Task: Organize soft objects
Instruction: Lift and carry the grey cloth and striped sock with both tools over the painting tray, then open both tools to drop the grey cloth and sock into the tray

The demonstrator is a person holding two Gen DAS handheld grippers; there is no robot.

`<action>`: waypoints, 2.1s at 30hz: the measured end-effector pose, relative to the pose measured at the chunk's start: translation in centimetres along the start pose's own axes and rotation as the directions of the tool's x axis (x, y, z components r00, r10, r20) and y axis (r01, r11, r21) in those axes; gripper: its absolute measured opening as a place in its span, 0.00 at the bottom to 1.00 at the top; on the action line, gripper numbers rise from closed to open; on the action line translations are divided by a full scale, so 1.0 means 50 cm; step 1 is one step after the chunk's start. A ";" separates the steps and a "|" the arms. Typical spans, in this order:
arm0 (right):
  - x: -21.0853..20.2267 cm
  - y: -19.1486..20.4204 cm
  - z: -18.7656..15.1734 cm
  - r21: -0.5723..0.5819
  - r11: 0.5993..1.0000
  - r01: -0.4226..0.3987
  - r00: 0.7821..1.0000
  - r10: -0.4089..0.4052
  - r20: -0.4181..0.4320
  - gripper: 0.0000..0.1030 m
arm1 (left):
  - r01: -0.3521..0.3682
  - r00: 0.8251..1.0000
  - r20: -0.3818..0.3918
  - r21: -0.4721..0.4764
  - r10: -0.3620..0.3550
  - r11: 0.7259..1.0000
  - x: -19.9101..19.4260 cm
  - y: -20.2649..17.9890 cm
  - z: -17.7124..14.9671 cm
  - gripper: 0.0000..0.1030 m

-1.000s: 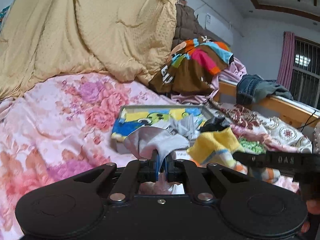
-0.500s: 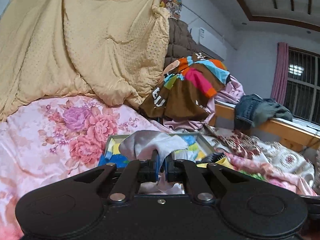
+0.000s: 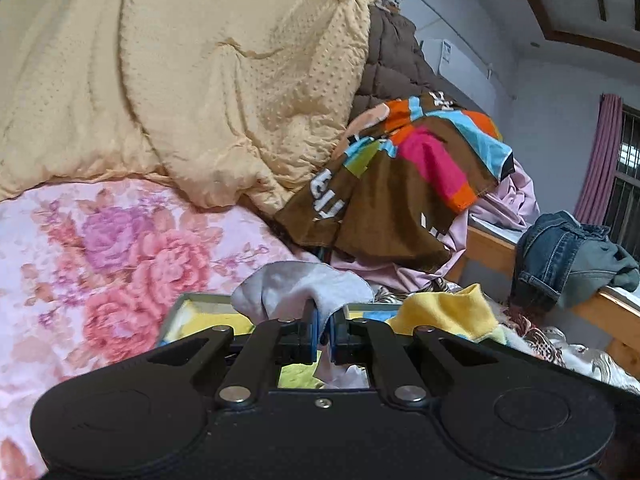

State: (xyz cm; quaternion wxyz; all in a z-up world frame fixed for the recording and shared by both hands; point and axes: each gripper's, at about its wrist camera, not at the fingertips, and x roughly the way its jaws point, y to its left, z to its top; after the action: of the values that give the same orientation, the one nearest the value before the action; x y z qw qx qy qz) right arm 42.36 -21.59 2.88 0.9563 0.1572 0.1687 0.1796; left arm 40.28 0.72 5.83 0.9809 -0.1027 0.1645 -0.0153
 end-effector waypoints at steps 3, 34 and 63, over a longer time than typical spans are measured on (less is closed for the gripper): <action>0.009 -0.026 -0.016 0.035 0.999 0.003 1.000 -0.002 -0.017 0.18 | -0.015 0.999 -0.036 -0.009 0.014 1.000 0.043 -0.023 -0.001 0.05; -0.030 -0.011 -0.077 -0.031 0.997 0.072 0.997 -0.073 -0.035 0.85 | -0.039 0.980 -0.193 0.000 0.038 0.999 0.050 0.021 -0.099 0.42; -0.351 0.173 -0.116 -0.177 0.979 0.104 0.992 -0.090 0.084 1.00 | -0.022 0.999 0.025 0.071 0.021 0.997 -0.337 0.059 -0.094 0.99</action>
State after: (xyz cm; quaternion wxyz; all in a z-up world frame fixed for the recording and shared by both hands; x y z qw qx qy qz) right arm 22.24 -19.48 5.49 0.9800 0.0679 0.1227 0.1411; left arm 22.82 3.78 6.25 0.9860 -0.0663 0.1530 -0.0094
